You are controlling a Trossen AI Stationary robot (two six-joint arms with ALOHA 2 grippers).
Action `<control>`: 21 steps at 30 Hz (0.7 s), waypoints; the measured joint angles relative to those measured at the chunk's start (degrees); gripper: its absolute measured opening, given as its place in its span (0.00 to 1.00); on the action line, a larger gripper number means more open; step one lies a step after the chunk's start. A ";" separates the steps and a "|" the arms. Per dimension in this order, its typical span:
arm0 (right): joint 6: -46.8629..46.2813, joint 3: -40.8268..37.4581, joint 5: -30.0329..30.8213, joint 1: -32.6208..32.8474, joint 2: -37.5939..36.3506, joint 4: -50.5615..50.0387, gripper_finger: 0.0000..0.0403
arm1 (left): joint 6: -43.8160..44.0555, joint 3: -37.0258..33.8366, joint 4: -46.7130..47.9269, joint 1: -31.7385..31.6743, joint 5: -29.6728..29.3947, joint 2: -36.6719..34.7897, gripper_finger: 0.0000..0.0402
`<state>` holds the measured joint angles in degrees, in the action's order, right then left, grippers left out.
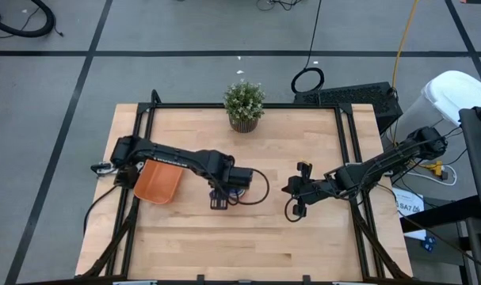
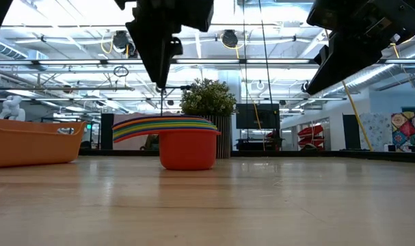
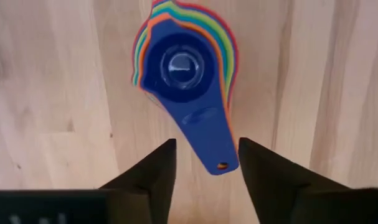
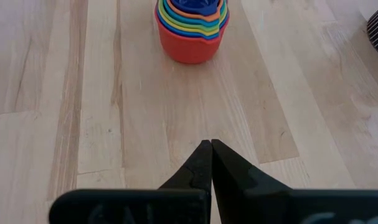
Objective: Nest measuring cups in basket
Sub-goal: Put the stacked measuring cups into the orange bin
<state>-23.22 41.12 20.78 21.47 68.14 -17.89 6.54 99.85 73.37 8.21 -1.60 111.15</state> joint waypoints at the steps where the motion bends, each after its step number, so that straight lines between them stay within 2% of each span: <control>1: 0.04 0.00 0.00 0.00 0.00 0.00 0.00 | 0.18 0.00 -0.24 0.32 -0.19 0.00 0.46; 11: 0.08 0.00 0.04 0.00 0.00 0.00 0.00 | 3.09 -0.02 -1.06 1.55 -3.52 0.00 0.65; 17: 0.08 0.00 0.05 0.00 0.00 0.00 0.00 | 8.24 -0.04 -2.30 1.68 -3.61 0.00 0.72; 21: 0.10 0.00 0.04 0.00 0.00 0.00 0.00 | 9.08 -0.04 -2.08 1.84 -5.73 0.00 0.75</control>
<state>-23.12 41.12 20.82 21.47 68.14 -17.89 15.62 99.81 71.30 10.04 -7.33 111.15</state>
